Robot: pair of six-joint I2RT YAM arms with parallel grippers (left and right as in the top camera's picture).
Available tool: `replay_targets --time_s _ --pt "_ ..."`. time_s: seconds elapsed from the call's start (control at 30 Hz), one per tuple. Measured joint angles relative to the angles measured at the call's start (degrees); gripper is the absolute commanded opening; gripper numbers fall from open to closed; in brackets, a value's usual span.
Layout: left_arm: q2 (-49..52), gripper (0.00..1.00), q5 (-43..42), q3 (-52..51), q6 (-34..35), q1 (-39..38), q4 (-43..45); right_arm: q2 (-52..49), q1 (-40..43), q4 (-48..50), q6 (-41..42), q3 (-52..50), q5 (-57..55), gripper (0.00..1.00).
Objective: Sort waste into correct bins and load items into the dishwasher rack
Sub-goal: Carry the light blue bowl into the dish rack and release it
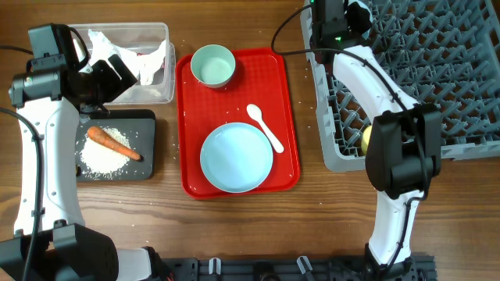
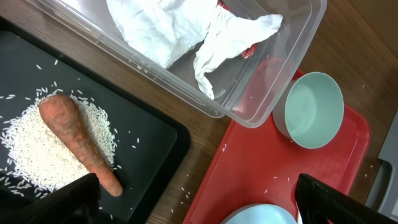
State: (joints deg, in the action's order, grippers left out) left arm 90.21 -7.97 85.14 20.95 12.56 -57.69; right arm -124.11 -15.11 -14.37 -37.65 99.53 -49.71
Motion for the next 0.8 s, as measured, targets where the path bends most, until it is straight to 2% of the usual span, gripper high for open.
replay_targets --time_s 0.07,0.2,0.4,0.43,0.5,0.8 --pt "0.0 1.0 0.0 0.0 0.0 0.0 0.0 0.0 -1.0 -0.2 0.0 0.0 0.2 0.7" --pt "0.0 1.0 0.0 0.0 0.0 0.0 0.0 0.0 -3.0 -0.2 -0.2 0.0 0.1 0.78" --pt "0.0 1.0 0.0 0.0 0.0 0.0 0.0 0.0 -5.9 -0.3 -0.2 0.0 -1.6 0.82" --pt "0.0 1.0 0.0 0.0 0.0 0.0 0.0 0.0 -6.3 -0.3 -0.2 0.0 -2.0 0.85" --pt "0.0 1.0 0.0 0.0 0.0 0.0 0.0 0.0 -6.8 -0.3 -0.1 0.0 -2.7 0.98" --pt "0.0 1.0 0.0 0.0 0.0 0.0 0.0 1.6 -6.9 1.3 5.9 0.0 -1.9 1.0"
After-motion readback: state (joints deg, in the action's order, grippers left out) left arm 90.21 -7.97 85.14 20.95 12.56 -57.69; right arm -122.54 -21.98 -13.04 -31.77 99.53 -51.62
